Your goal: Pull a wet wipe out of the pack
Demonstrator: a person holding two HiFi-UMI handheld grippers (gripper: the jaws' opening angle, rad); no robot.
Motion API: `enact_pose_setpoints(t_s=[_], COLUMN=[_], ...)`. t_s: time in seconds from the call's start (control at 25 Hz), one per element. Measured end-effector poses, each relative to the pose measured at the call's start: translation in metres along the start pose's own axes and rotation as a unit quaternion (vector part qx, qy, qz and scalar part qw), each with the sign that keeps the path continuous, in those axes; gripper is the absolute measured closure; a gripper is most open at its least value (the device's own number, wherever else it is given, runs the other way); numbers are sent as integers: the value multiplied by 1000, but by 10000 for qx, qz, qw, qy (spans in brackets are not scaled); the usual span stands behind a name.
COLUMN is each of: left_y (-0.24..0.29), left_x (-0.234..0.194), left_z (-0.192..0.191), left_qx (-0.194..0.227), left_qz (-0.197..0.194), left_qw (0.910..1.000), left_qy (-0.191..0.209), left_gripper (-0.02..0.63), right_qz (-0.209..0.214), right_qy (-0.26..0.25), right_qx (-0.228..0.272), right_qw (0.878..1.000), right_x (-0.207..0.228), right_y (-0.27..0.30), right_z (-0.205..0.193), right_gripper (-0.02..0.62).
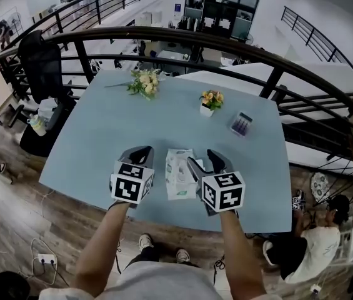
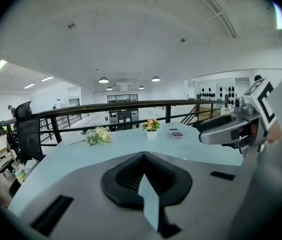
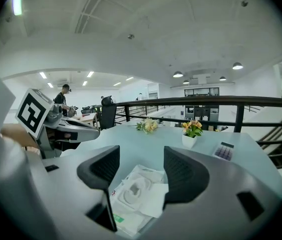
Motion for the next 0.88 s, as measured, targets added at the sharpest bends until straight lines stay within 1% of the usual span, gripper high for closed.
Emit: enact_pose_setpoints(t_s=[0.52, 0.88], left_y=[11, 17], left_x=[-4, -11], left_z=[-17, -31], left_qx=[-104, -186], left_qz=[-338, -536], left_qw=[9993, 9982], left_qy=[83, 175], left_gripper=[609, 609], right_qz=[-120, -294], right_qy=[144, 313], right_qx=[-377, -608], right_qw=[9991, 9972], right_x=[-14, -21], right_y=[24, 42], right_z=[-32, -60], right_gripper=[336, 336])
Point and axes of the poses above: the fingertips, and each gripper's own axes: y forward along the fingers, x to its right, z out of its top, the point moved 6 cm from there along -y, backward along the fingers, and after that the axes turned 11 degrees about y, right-handed, at the moved point
